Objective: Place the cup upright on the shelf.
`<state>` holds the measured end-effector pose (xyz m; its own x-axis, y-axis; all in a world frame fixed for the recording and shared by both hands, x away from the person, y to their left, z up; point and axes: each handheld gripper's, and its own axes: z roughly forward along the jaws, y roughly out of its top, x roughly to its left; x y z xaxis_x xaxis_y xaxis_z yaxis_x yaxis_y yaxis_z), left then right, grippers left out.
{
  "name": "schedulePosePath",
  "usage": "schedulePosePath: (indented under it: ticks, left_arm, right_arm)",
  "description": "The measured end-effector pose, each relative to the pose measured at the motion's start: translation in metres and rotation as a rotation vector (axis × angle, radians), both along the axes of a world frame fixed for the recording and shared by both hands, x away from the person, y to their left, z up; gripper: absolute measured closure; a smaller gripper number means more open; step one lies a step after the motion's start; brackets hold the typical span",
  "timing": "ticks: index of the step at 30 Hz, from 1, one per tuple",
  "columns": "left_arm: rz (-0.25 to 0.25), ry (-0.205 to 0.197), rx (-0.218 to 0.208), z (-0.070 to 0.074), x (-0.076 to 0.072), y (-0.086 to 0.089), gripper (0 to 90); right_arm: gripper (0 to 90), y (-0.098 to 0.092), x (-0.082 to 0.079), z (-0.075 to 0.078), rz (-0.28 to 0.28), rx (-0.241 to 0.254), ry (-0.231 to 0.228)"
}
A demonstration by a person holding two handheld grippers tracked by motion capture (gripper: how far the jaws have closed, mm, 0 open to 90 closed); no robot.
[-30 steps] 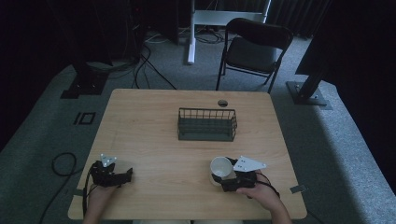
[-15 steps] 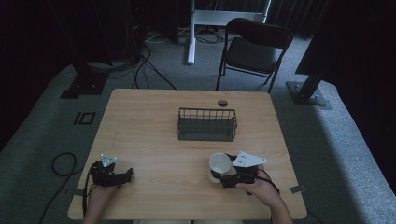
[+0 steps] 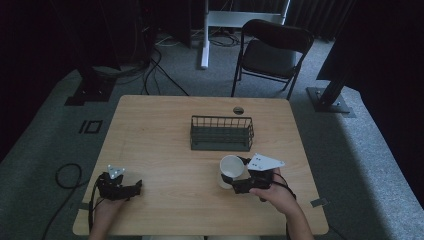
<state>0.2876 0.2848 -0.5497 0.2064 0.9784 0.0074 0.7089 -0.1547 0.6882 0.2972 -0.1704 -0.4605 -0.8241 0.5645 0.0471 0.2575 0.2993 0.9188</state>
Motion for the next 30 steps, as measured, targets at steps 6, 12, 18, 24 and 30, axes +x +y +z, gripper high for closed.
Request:
schedulePosePath:
  ticks: [6,12,18,24,30]
  left_arm:
    - [0.000,0.000,-0.001,0.000,0.000,0.000,0.9]
    - [0.000,0.001,-0.001,0.000,0.000,0.000,0.9]
    - [0.001,0.001,0.000,0.000,0.000,0.000,0.9]
    - [0.000,0.002,0.000,0.000,0.000,0.000,0.9]
    - [0.000,0.002,-0.001,0.000,0.000,0.000,0.9]
  right_arm:
    - [19.3,0.008,0.007,0.016,-0.013,0.008,-0.020]
    - [19.4,0.018,0.019,0.031,-0.049,0.010,-0.041]
    - [19.3,0.027,0.030,0.043,-0.097,0.031,-0.061]
    - [19.4,0.035,0.046,0.053,-0.157,0.046,-0.071]
    - [19.4,0.039,0.061,0.063,-0.200,0.051,-0.085]
